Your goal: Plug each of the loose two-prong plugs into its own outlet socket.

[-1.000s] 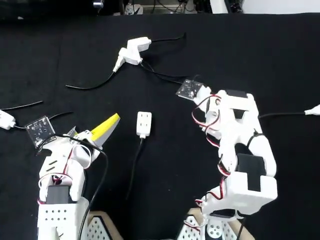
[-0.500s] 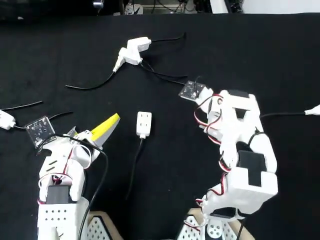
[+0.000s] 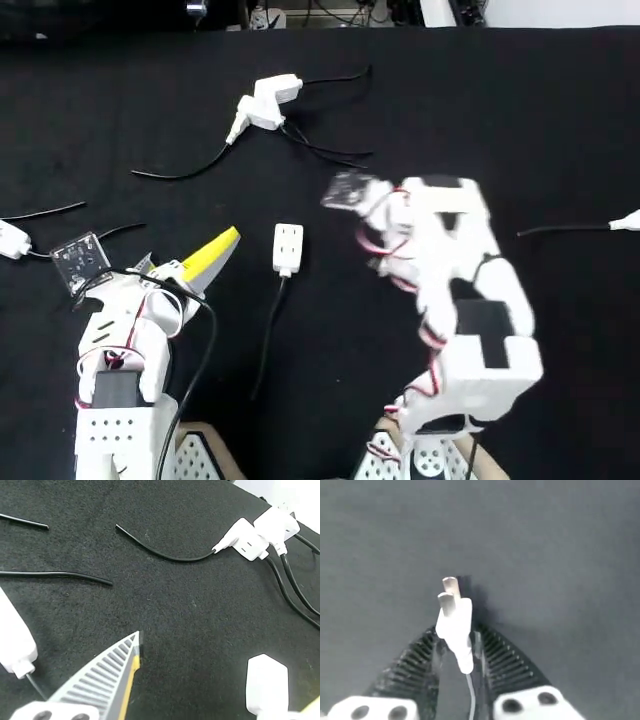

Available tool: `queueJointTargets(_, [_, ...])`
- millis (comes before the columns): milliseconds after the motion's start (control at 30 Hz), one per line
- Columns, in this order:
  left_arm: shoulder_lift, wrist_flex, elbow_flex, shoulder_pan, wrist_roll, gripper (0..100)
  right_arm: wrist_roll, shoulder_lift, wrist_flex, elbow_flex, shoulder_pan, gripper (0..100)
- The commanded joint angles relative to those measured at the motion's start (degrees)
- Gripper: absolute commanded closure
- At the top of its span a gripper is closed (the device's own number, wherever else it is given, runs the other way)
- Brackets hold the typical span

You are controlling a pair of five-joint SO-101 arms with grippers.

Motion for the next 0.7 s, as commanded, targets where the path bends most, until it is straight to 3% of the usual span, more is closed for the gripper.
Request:
queueJointTargets(0, [-0.5,0.2,0.8,0.3,-0.2,46,-10.5,-7.9,6.8,-3.2,-12.9,98.7])
queueJointTargets(100, [-0.5,0.1,0.8,0.3,-0.2,46,-19.3,-11.1,11.9,-6.6,-20.7,98.7])
queueJointTargets(300, [-0.5,0.1,0.8,0.6,-0.2,46,-27.2,-11.7,16.2,-13.1,-33.6,98.7])
queueJointTargets(667, [-0.5,0.2,0.8,0.7,-0.2,46,-35.6,-4.7,16.7,-22.9,-41.4,98.7])
